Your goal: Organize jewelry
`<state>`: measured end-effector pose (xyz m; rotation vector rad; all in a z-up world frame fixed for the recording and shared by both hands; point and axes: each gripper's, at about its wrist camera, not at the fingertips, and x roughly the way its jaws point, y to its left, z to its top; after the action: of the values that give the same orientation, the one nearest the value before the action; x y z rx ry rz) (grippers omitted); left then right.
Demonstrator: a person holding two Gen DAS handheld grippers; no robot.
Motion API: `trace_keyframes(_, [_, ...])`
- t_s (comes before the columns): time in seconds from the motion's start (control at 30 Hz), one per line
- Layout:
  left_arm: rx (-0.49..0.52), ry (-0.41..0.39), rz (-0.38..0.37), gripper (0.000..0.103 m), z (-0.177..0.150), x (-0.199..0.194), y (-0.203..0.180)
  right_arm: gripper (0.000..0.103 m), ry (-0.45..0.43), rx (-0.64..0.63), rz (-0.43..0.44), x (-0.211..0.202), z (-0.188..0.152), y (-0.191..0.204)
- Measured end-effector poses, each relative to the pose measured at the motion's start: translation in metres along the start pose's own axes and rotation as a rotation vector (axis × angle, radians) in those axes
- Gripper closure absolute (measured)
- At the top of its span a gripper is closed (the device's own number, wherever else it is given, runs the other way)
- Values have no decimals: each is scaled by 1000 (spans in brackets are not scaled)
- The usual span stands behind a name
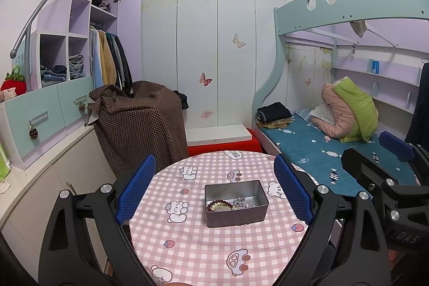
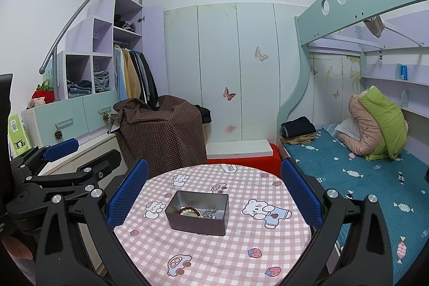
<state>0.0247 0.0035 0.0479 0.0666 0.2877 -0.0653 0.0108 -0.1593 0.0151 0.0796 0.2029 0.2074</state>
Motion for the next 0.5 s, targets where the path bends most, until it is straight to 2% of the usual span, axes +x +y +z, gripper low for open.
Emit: trace_keyframes(0.5, [-1, 6, -3, 13, -3, 4, 5, 8, 15, 14, 2, 6, 1, -3])
